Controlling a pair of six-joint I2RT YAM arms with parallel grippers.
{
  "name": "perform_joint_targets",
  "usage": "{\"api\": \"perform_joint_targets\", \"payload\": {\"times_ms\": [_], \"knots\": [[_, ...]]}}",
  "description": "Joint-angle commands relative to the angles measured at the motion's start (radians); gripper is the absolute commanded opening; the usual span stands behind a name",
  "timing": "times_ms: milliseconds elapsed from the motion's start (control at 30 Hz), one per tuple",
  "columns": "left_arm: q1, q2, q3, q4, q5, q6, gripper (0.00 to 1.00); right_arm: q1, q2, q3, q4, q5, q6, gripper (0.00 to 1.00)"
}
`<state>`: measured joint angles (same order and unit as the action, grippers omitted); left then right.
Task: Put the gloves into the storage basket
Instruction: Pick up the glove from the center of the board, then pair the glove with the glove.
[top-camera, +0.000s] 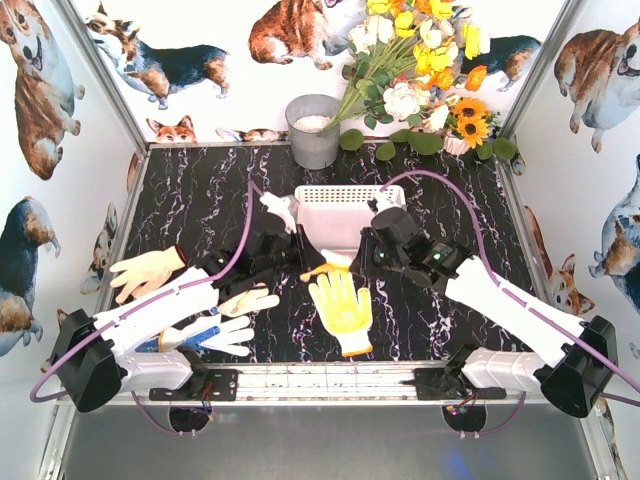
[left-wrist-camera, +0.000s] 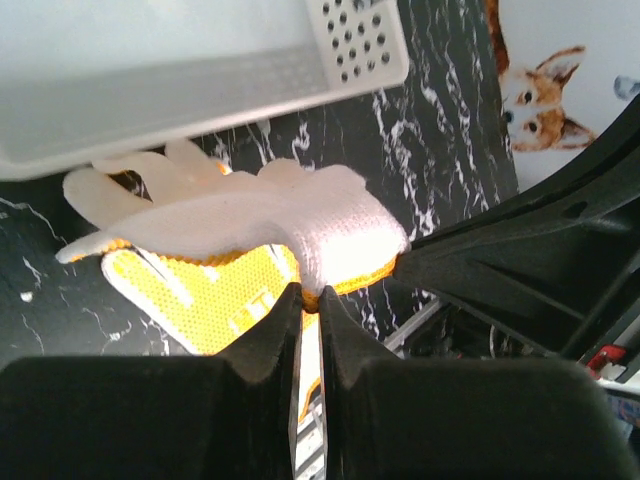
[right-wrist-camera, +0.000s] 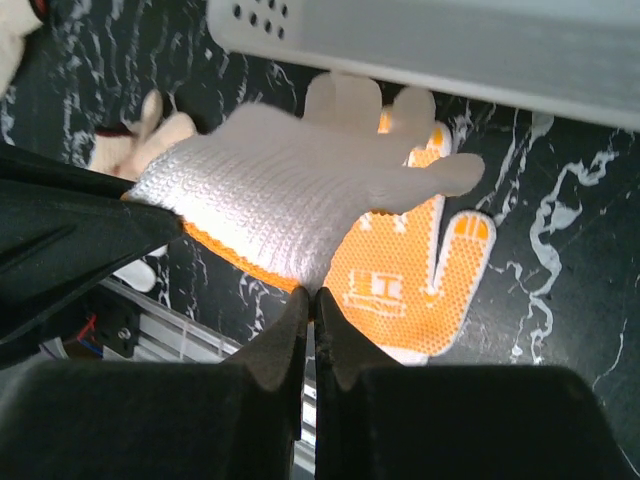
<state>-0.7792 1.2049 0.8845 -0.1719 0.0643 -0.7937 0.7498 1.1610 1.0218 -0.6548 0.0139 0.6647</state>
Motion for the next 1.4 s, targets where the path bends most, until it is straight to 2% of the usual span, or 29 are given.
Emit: {"api": "perform_joint_targets", "payload": {"times_ms": [0,467,767,1100,1367], "knots": [[-0.014,0.003,-0.055,0.051,0.044,-0.031,0.0,-0.008,-0.037,-0.054,-0.02,-0.005,0.018,0.0],[-0.13,0.053,-0.112,0.023,0.082,-0.071,0.0,-0.007,-0.164,-0.199,-0.016,-0.088,0.108,0.0],[-0.195,0.102,-0.091,-0.017,0.051,-0.079,0.0,-0.007,-0.229,-0.349,0.066,-0.177,0.191,0.0],[-0.254,0.092,-0.162,-0.016,-0.006,-0.154,0.0,0.001,-0.236,-0.434,0.104,-0.238,0.23,0.0],[-0.276,0.113,-0.194,0.012,0.027,-0.178,0.0,0.047,-0.242,-0.499,0.133,-0.225,0.278,0.0]]}}
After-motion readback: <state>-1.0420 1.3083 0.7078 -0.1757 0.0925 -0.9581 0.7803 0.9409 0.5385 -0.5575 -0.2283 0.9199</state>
